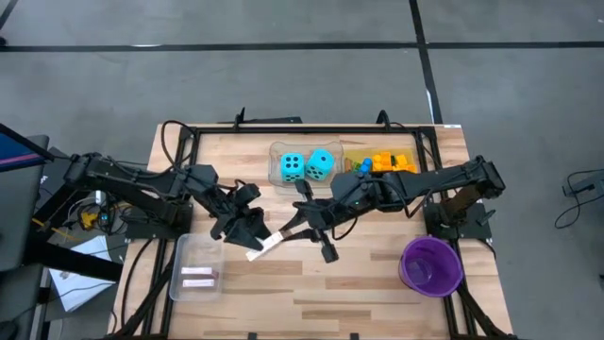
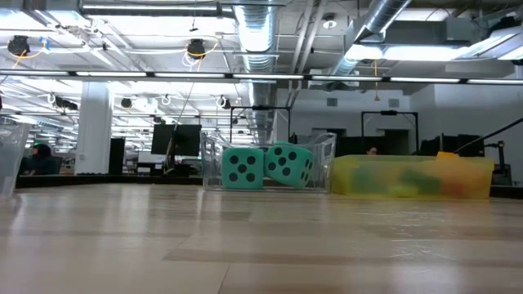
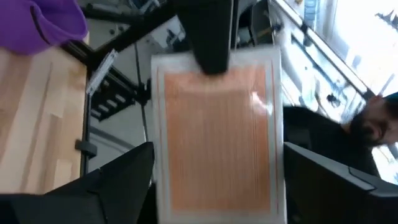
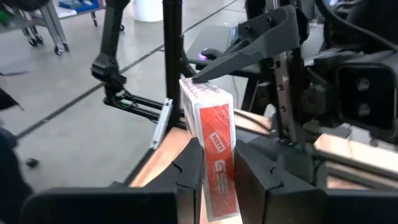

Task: Pick & Place Toys
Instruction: Put the orange deck of cards into the white bin

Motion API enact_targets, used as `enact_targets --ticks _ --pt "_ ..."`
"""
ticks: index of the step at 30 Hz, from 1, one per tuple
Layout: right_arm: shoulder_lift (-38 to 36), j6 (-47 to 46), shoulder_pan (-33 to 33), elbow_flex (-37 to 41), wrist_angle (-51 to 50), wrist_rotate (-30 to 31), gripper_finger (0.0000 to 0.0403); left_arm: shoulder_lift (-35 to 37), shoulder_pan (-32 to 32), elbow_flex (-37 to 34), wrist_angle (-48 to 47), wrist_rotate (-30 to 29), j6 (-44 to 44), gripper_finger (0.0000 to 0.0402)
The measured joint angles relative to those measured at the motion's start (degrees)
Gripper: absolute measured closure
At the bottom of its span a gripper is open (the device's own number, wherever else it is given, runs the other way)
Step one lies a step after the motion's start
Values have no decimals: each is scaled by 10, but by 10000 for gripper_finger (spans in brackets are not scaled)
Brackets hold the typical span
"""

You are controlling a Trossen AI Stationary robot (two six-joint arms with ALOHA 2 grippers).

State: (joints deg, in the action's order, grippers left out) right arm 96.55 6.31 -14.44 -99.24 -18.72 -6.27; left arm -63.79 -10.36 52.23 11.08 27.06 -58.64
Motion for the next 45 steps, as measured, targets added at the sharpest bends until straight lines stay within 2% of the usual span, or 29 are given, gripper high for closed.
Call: enact_targets --ticks 4,10,15,17,20,25,31,33,36,40,45 --pt "-10 -39 -1 1 -36 -4 348 4 0 0 -54 30 38 52" --pt "-27 -136 1 0 -114 -6 348 9 -7 0 -178 33 64 53" --pt "-30 -206 6 1 -170 1 348 13 -39 0 -98 29 79 67" --pt "-30 -224 9 0 -178 1 348 16 -52 4 -79 2 79 76" --pt "-29 -256 16 0 -187 1 348 14 -69 24 -110 -53 108 92" --pt "-29 -290 27 0 -198 -10 348 10 -83 80 -244 -138 185 118" --pt "-29 -304 33 0 -210 -29 348 10 -84 137 -333 -322 246 142" --pt "-29 -304 33 0 -210 -29 348 1 -83 148 -348 -361 253 147" --pt "-29 -304 36 0 -210 -29 348 -30 -83 159 -376 -370 257 149" --pt "-29 -308 42 0 -219 -34 348 -76 -84 176 -375 -346 283 147" --pt "-29 -308 50 0 -232 -36 348 -99 -83 199 -367 -340 300 151"
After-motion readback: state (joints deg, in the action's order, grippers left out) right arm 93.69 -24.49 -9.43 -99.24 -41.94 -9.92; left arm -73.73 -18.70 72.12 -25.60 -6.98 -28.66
